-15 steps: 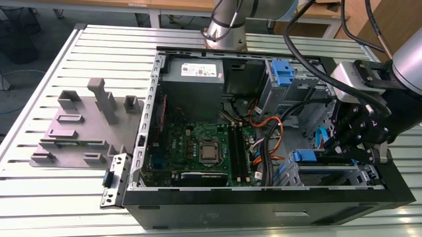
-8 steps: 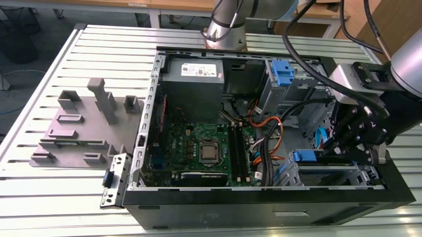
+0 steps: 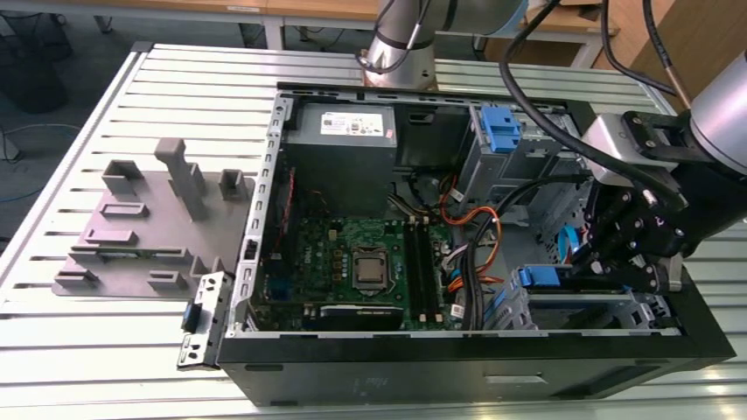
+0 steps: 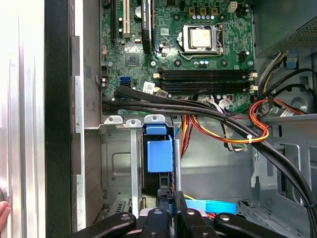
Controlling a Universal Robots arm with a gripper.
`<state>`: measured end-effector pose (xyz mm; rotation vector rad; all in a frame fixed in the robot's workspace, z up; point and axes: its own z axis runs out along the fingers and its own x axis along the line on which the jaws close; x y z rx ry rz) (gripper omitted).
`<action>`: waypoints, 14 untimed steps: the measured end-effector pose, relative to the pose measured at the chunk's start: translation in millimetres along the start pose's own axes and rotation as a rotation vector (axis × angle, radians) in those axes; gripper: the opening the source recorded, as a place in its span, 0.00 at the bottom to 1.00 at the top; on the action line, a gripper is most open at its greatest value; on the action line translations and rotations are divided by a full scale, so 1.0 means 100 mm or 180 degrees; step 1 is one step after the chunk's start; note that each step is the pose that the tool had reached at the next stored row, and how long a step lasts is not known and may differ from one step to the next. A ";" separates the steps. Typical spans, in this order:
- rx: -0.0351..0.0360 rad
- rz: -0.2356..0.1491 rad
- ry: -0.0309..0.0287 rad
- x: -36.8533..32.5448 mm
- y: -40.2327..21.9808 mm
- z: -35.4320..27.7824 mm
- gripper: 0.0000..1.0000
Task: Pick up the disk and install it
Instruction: 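Insert the first disk wire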
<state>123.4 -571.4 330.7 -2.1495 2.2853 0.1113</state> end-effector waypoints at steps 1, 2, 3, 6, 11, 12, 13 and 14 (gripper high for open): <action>0.0000 0.0000 0.0000 0.000 0.000 0.000 0.16; 0.0000 0.0000 -0.0001 0.000 0.000 0.002 0.16; 0.0000 0.0000 -0.0001 0.000 0.000 0.003 0.17; 0.0000 0.0000 -0.0001 0.000 0.000 0.002 0.24; 0.0000 0.0000 0.0000 -0.002 0.001 -0.029 0.24; 0.0000 0.0000 -0.0001 -0.003 0.003 -0.055 0.24; 0.0000 0.0000 0.0000 -0.004 0.004 -0.084 0.24; 0.0000 0.0000 0.0000 -0.006 0.006 -0.112 0.24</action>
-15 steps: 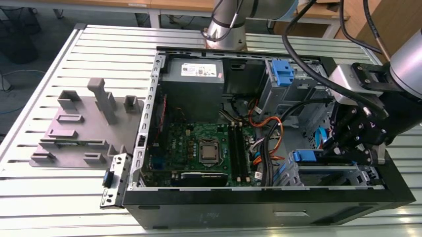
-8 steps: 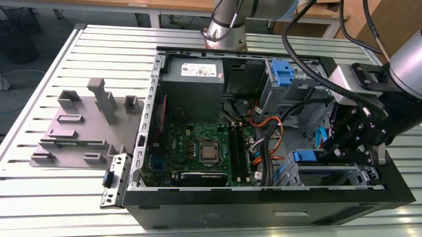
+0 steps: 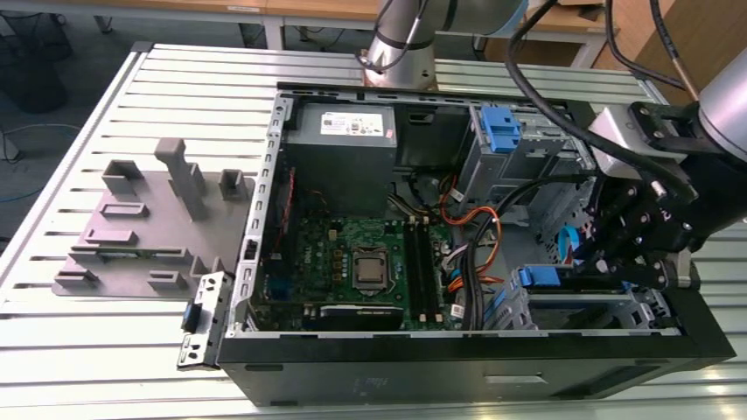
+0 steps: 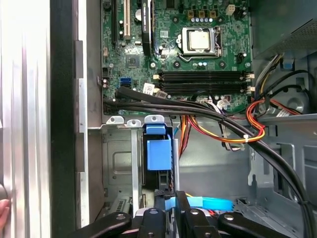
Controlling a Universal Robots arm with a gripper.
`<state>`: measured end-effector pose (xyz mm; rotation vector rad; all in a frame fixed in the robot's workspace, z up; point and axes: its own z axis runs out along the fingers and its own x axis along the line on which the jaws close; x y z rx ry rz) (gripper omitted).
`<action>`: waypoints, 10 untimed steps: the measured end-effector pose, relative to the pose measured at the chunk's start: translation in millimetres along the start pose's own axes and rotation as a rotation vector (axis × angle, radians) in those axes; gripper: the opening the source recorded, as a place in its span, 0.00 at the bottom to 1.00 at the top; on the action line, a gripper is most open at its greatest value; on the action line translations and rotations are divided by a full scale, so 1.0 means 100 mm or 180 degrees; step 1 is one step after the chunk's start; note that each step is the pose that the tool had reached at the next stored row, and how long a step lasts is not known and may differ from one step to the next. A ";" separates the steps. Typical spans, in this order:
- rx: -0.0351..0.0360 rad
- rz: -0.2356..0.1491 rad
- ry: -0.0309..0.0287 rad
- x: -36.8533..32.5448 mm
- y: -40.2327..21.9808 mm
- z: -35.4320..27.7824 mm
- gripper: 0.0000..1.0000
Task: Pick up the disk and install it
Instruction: 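Insert the first disk wire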
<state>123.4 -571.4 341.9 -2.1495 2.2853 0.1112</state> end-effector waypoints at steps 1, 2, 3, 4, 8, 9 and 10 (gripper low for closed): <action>0.0000 0.0000 0.0000 -0.001 0.001 -0.021 0.24; 0.0000 0.0000 0.0000 -0.002 0.002 -0.039 0.24; 0.0000 0.0000 0.0000 -0.003 0.002 -0.051 0.24; 0.0000 0.0000 -0.0001 -0.003 0.003 -0.060 0.24; 0.0046 -0.0003 -0.0007 -0.003 0.009 -0.060 0.24; 0.0063 -0.0004 -0.0009 -0.002 0.011 -0.060 0.24; 0.0072 -0.0004 -0.0010 -0.002 0.014 -0.059 0.24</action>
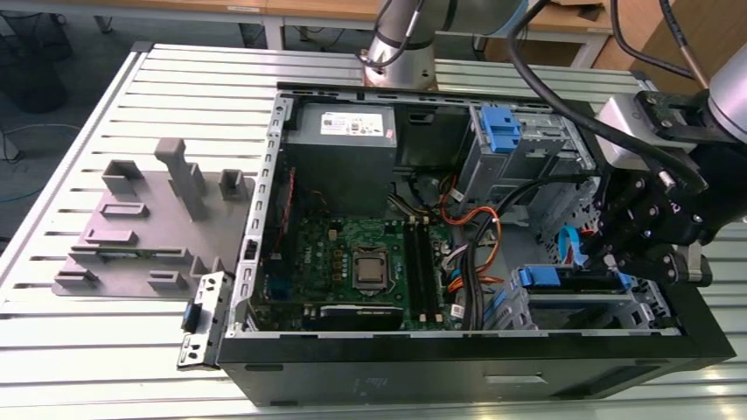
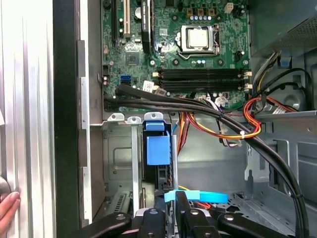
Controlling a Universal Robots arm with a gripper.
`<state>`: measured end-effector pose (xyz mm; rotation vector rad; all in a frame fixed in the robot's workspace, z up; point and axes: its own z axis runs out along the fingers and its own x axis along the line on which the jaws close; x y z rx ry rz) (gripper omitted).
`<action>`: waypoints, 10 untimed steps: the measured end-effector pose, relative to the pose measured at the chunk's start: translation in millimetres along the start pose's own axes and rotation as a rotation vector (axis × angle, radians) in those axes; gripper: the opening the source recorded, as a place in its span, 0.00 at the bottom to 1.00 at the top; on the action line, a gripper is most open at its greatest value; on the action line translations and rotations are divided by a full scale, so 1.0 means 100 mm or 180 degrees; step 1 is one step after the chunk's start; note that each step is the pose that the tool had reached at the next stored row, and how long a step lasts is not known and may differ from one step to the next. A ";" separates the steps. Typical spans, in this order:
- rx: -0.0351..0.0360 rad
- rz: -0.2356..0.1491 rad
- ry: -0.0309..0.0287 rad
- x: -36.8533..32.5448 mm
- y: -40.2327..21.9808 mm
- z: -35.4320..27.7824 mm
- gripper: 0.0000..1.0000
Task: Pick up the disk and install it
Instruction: 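Insert the first disk wire, then insert the second disk wire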
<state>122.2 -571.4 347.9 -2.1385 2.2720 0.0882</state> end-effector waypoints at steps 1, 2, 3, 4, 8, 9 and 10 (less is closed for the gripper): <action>0.0001 0.0000 0.0000 0.000 0.000 0.000 0.24; 0.0004 0.0000 0.0000 0.000 0.000 0.000 0.24; 0.0007 0.0000 0.0000 0.000 0.000 0.000 0.24; 0.0008 0.0000 0.0000 0.000 0.000 0.000 0.24; 0.0008 0.0000 0.0000 0.000 0.000 0.000 0.24; 0.0009 0.0000 -0.0001 0.000 0.000 0.000 0.24; 0.0009 0.0000 0.0000 0.000 0.000 0.000 0.24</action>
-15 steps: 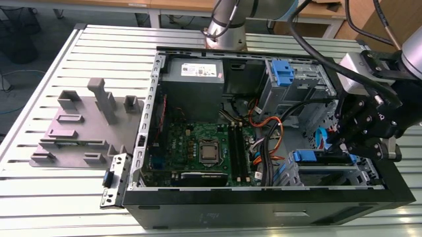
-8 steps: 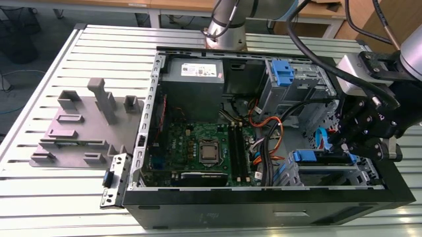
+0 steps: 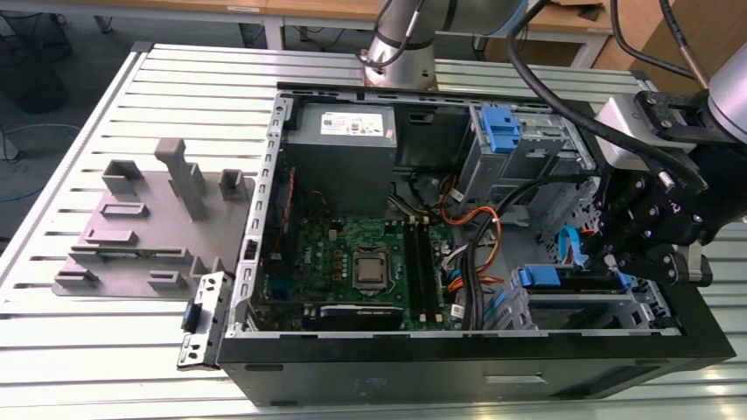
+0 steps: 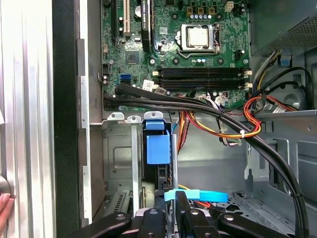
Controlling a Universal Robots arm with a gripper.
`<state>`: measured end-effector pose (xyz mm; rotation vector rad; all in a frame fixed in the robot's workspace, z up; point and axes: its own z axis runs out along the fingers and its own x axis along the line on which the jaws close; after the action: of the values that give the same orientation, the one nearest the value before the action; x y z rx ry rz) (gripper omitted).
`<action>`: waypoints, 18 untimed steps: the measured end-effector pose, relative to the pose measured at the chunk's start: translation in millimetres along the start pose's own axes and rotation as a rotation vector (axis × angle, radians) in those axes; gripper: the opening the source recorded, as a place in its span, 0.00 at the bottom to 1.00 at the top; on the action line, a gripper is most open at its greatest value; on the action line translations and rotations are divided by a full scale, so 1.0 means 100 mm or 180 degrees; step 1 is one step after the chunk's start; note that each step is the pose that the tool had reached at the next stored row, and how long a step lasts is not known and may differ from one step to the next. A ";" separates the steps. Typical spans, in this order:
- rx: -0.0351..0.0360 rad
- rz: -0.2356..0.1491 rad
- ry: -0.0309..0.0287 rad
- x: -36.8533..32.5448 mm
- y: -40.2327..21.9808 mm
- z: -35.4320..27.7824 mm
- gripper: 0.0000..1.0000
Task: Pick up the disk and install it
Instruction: 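Insert the second disk wire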
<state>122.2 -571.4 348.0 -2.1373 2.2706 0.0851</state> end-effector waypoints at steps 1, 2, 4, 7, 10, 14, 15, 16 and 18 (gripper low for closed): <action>0.0000 0.0000 0.0000 0.000 0.000 0.000 0.24; 0.0001 0.0000 0.0000 0.000 0.000 0.000 0.24; 0.0001 0.0000 0.0000 -0.001 0.000 -0.007 0.24; 0.0001 0.0000 0.0000 -0.003 0.001 -0.054 0.24; 0.0001 0.0000 0.0000 -0.006 0.003 -0.112 0.24; 0.0001 0.0000 -0.0001 -0.017 0.004 -0.134 0.24; 0.0001 0.0000 0.0000 -0.033 0.005 -0.135 0.24; 0.0001 0.0000 0.0000 -0.054 0.006 -0.134 0.24; 0.0001 0.0000 0.0000 -0.092 0.008 -0.131 0.24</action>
<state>122.3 -562.9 361.6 -2.1372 2.2704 0.0850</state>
